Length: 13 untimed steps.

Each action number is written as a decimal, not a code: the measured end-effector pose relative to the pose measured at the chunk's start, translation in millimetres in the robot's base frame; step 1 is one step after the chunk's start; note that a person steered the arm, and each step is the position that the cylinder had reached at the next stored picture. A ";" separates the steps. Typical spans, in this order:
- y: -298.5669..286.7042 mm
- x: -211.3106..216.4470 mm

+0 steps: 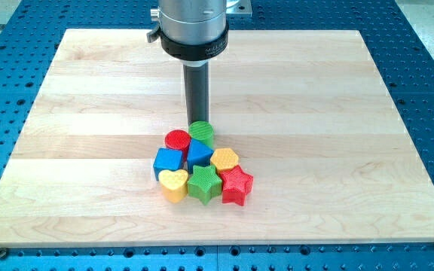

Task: Push the red star right to the green circle

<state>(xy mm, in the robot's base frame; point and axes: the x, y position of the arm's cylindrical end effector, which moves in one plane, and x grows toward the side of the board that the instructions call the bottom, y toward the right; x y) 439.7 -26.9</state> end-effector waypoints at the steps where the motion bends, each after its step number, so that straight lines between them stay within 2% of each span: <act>1: 0.0 0.0; 4: 26.3 -10.7; 5: 69.0 30.0; 6: 149.5 66.8; 7: 181.1 133.6; 8: 151.3 177.8; 10: 85.9 163.0; 13: 71.8 114.0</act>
<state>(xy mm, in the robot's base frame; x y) 553.7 44.9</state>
